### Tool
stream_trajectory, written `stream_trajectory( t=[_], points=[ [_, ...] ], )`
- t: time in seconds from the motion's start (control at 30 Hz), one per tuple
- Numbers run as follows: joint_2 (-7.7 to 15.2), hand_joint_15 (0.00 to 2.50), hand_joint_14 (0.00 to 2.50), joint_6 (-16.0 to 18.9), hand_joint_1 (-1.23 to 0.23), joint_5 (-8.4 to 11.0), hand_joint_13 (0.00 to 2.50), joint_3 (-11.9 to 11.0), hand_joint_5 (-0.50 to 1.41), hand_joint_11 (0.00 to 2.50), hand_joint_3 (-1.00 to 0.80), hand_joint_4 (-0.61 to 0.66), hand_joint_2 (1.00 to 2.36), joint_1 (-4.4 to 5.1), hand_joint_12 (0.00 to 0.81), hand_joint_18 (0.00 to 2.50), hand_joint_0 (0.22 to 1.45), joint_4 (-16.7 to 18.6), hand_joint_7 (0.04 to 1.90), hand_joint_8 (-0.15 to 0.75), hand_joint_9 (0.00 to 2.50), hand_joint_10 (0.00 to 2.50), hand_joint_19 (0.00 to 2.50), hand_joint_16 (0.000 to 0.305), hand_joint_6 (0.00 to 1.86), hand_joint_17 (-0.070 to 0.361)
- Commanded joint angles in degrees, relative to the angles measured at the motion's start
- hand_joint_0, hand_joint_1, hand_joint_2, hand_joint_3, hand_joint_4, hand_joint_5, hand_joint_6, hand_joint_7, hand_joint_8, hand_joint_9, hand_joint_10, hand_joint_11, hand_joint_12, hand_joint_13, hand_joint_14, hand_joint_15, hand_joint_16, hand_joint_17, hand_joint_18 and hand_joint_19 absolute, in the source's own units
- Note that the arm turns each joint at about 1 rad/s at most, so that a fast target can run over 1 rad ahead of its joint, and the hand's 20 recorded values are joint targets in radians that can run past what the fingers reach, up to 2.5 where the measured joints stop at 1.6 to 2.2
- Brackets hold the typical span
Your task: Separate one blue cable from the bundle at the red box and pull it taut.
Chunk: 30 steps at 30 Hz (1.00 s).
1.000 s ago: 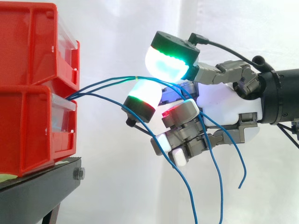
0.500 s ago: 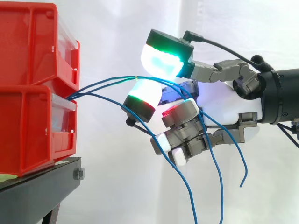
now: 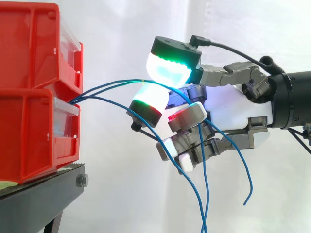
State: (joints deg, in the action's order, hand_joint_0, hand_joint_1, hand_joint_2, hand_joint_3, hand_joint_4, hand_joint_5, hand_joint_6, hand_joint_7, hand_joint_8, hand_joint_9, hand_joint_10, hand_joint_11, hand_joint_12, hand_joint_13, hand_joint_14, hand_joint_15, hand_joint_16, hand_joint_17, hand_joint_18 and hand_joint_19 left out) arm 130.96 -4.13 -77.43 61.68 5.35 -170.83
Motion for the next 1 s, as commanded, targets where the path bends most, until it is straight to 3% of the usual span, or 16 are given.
stream_trajectory(
  t=[0.0, 0.2, 0.4, 0.7, 0.97],
  points=[
    [0.0, 0.64, 0.02, 0.0, -0.9, 0.0, 0.88, 0.0, -0.17, 1.23, -0.32, -0.07, 1.02, 0.01, 0.382, 0.83, 0.74, 0.0, 1.27, 0.341, 1.24, 0.03, 0.75, 0.045, 0.88, 0.101],
    [0.0, 0.63, 0.02, 0.0, -0.93, 0.0, 0.86, -0.1, -0.18, 1.23, -0.5, -0.09, 1.0, -0.08, 0.373, 0.8, 0.81, 0.1, 1.25, 0.334, 1.22, 0.03, 0.74, 0.044, 0.89, 0.099],
    [0.0, 0.63, 0.02, 0.0, -0.96, 0.0, 0.83, 0.0, -0.19, 1.22, -0.5, 0.02, 1.0, 0.01, 0.372, 0.8, 0.8, 0.0, 1.21, 0.318, 1.17, 0.03, 0.69, 0.044, 0.89, 0.1],
    [0.0, 0.62, 0.02, 0.0, -0.98, 0.0, 0.81, -0.1, -0.19, 1.2, -0.5, 0.05, 1.0, -0.16, 0.378, 0.79, 0.72, 0.0, 1.18, 0.321, 1.12, 0.03, 0.7, 0.045, 0.89, 0.101],
    [0.0, 0.63, 0.02, 0.0, -0.73, 0.0, 0.84, -0.1, -0.17, 1.2, -0.5, 0.07, 1.0, -0.08, 0.379, 0.82, 0.59, 0.1, 1.15, 0.343, 1.2, 0.03, 0.75, 0.046, 0.88, 0.104]
  ],
)
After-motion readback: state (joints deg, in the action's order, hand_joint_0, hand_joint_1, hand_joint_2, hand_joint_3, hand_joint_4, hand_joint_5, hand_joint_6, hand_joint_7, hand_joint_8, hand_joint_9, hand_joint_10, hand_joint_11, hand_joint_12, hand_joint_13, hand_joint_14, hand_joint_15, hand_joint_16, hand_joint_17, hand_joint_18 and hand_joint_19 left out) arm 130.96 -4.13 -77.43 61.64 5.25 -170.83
